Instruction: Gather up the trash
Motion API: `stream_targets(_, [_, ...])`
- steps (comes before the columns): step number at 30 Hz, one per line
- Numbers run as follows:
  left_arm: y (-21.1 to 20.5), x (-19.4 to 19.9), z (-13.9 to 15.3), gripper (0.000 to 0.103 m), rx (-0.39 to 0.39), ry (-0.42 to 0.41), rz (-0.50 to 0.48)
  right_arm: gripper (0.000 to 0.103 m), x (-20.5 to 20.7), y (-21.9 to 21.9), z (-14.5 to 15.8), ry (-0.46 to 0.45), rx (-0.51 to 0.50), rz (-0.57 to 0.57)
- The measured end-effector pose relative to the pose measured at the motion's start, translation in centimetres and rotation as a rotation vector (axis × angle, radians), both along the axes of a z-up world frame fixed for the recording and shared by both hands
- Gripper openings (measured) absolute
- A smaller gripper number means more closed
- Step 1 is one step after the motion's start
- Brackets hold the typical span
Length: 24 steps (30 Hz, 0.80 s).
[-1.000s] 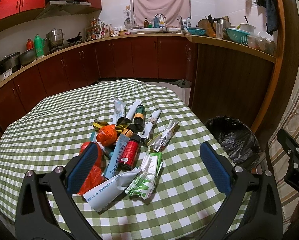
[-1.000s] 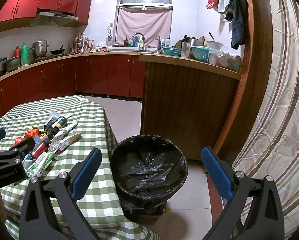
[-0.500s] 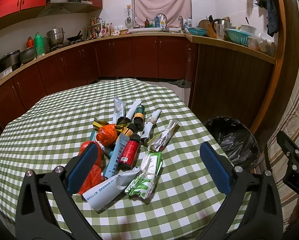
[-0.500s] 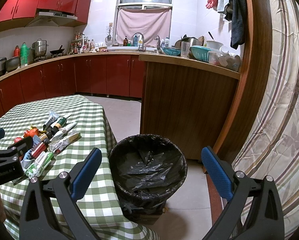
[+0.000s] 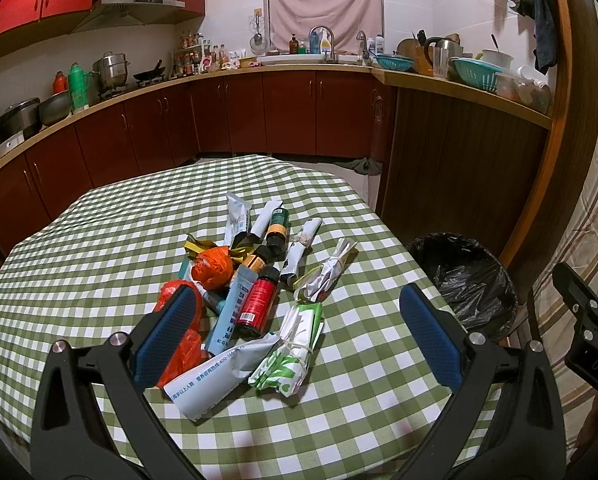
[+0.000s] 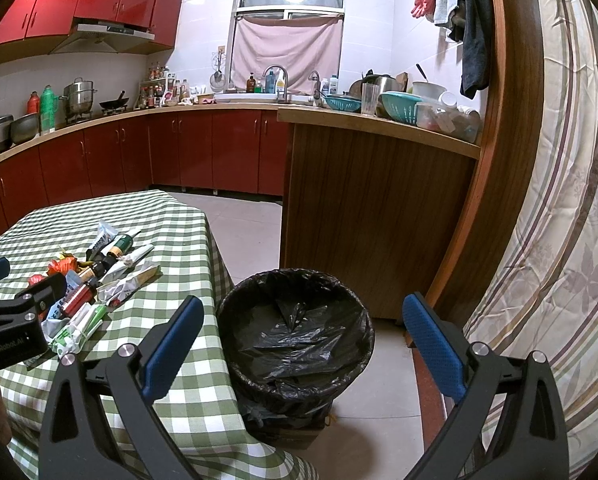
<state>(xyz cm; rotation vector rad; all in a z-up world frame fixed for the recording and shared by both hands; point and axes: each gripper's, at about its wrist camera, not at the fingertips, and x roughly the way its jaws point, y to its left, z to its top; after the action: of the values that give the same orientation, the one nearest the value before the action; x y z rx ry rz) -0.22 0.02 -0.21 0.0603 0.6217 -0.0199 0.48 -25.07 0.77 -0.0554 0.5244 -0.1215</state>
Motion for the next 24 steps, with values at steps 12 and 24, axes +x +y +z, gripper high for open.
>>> stream_targets(12, [-0.4,-0.3,0.0,0.099,-0.002,0.002,-0.002,0.097,0.0,-0.2,0.0,0.001,0.000,0.002])
stream_targets(24, [1.3,-0.7,-0.7,0.099,0.011,0.029,0.018,0.097,0.0,0.8,-0.6,0.021,0.009,0.034])
